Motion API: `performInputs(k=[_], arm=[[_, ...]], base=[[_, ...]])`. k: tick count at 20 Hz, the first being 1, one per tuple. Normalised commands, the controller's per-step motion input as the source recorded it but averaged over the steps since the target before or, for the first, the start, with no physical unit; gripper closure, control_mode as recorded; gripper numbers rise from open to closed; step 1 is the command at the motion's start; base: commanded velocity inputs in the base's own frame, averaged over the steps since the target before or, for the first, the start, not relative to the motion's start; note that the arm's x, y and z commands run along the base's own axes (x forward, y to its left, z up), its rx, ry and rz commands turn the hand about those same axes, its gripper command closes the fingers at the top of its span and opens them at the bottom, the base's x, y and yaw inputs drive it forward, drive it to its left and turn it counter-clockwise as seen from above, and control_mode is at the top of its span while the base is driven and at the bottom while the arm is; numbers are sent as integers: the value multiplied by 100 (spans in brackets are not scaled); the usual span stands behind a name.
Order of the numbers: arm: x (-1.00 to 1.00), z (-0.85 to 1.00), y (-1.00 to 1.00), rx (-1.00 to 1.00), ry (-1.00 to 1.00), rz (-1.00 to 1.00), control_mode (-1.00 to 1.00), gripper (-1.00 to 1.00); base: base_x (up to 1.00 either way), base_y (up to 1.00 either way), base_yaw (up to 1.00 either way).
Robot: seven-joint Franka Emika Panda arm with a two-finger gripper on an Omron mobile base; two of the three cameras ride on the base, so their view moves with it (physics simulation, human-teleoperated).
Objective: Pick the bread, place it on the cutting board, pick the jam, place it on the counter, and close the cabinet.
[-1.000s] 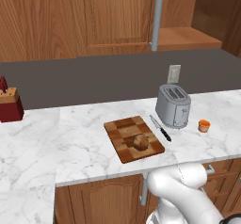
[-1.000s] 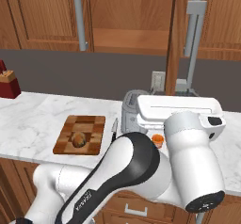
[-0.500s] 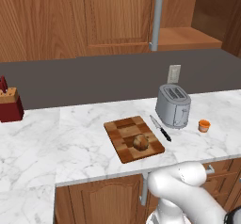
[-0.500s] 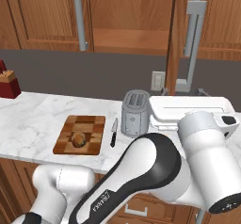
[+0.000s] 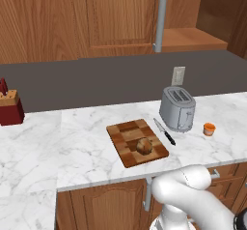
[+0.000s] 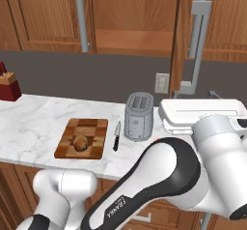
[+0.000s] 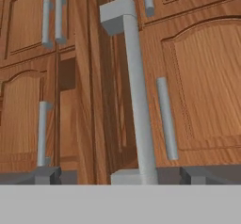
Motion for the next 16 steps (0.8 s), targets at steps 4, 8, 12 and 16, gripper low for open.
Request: performInputs(k=[4,8,12,16], arm=[[0,-1,-9,0,0,5,-100,-100],[0,-11,-18,0,0,9,-100,-100],[6,-4,-1,0,0,6,-100,-100],[5,0,0,0,-2,5,-100,-100]], base=[[0,0,0],[0,0,0],[0,0,0],[0,0,0]])
